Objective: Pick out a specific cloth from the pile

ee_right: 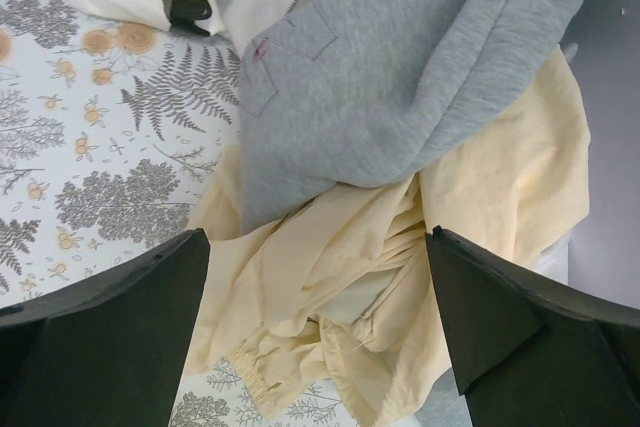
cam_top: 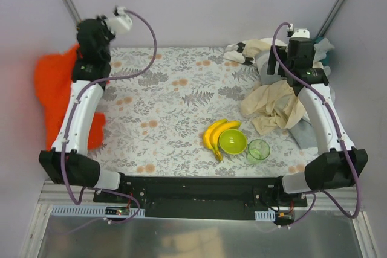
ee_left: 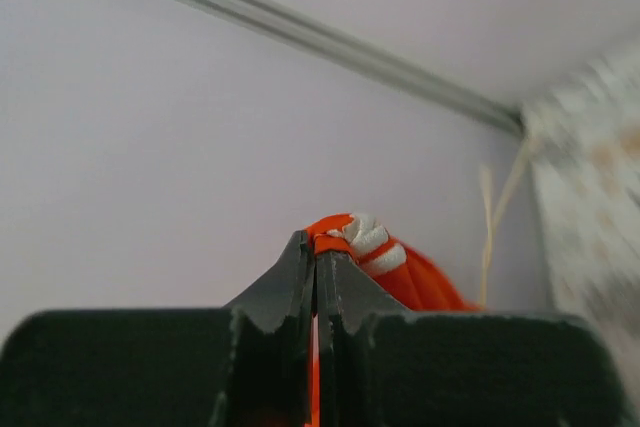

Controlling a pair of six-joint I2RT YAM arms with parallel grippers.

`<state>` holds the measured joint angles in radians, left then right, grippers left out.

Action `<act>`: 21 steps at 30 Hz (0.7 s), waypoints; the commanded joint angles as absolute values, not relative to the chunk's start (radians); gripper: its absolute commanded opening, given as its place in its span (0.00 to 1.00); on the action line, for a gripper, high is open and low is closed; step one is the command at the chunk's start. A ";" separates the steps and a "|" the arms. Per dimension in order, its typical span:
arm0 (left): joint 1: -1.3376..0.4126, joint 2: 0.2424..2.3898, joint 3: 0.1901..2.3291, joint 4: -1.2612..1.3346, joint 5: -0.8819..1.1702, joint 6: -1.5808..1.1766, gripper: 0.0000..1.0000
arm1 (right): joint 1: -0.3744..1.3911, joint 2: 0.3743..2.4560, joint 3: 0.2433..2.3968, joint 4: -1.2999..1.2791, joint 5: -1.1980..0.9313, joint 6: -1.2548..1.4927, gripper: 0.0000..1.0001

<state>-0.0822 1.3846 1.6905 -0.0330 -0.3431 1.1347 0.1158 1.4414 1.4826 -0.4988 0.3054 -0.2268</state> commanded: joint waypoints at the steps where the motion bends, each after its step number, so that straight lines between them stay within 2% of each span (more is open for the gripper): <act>1: -0.049 1.295 1.393 -0.188 -0.433 0.968 0.00 | 0.155 1.352 1.441 -0.442 0.319 -0.255 0.99; 7: 0.054 1.194 0.966 -0.293 -0.378 0.764 0.00 | 0.193 1.301 1.401 -0.439 0.351 -0.281 0.99; 13: 0.216 1.192 0.856 -0.592 -0.304 0.568 0.00 | 0.221 1.266 1.365 -0.436 0.354 -0.279 0.99; 18: 0.357 1.270 0.775 -0.617 -0.291 0.557 0.00 | 0.239 1.256 1.359 -0.448 0.351 -0.276 0.99; 19: 0.360 1.293 0.785 -0.618 -0.308 0.540 0.19 | 0.241 1.255 1.359 -0.448 0.348 -0.276 0.99; 20: 0.360 1.313 0.807 -0.618 -0.327 0.511 0.49 | 0.244 1.256 1.359 -0.454 0.344 -0.272 0.99; 21: 0.360 1.316 0.831 -0.638 -0.325 0.485 0.70 | 0.245 1.258 1.359 -0.460 0.341 -0.265 0.99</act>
<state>0.3511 1.2663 0.7933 -0.5686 -0.3191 0.6010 0.2344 1.2945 1.3571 -0.4755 0.3325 -0.2703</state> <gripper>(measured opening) 0.321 0.993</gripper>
